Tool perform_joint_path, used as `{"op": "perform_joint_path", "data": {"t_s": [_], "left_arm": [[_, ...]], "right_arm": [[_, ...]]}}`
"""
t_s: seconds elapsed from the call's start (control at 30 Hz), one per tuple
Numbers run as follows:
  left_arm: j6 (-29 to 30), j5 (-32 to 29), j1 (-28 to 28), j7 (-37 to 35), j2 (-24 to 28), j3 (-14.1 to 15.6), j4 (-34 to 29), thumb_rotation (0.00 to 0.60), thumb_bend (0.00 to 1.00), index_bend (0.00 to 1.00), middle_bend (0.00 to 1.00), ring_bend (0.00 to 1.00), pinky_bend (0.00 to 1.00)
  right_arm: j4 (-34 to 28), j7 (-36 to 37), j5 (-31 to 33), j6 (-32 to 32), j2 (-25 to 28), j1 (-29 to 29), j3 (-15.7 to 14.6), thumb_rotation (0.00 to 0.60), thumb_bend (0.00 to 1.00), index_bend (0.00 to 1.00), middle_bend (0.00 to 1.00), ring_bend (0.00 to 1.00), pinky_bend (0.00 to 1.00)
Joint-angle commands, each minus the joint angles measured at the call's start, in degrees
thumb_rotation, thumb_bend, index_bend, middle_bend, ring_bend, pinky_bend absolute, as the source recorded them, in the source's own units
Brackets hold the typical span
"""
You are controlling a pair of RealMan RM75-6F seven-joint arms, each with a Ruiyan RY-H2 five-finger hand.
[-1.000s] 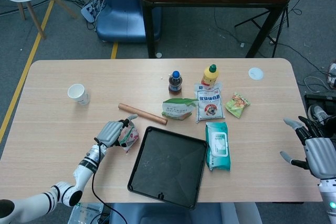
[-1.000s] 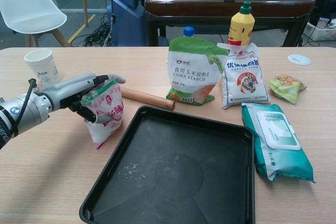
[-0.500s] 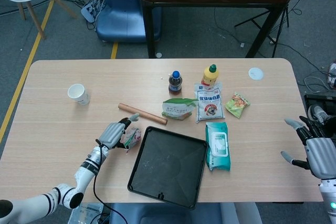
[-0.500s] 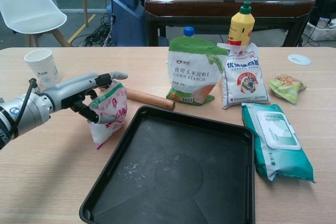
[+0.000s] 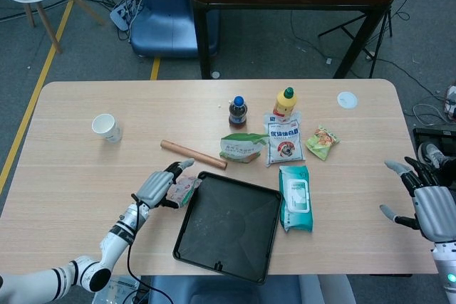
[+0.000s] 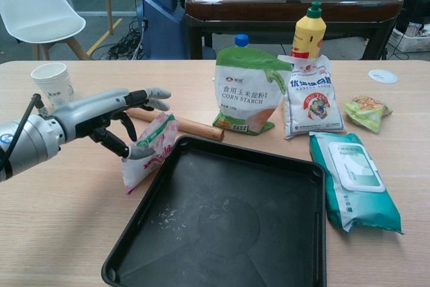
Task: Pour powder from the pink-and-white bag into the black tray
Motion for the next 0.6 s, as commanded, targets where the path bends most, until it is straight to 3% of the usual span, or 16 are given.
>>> {"op": "perform_joint_path", "data": {"t_s": [0.03,0.37,0.6], "left_arm": [[0.7,-0.1,0.2,1.0,1.4,-0.1,-2.5,0.6,0.27,0.0,0.1,0.08,0.35],[1.6,-0.4,1.5,5.3,6.8,1.7,-13.1,0.6,0.27,0.0,0.1,0.06,0.33],[1.6,-0.5,1.7,7.7,7.6,2.8,-16.0,0.6,0.27,0.0,0.09,0.06,0.32]], "right_arm": [[0.2,0.2,0.0,0.0,-0.1,0.0,0.0,0.6,0.16,0.18,0.25,0.1,0.12],[0.8,0.8,-0.4,-0.4,-0.6,0.8,0.4,0.6,0.16,0.18,0.25,0.1,0.12],[0.9,1.0,-0.6,-0.5,-0.6,1.2,0.5,0.6,0.16,0.18,0.25,0.1,0.12]]}}
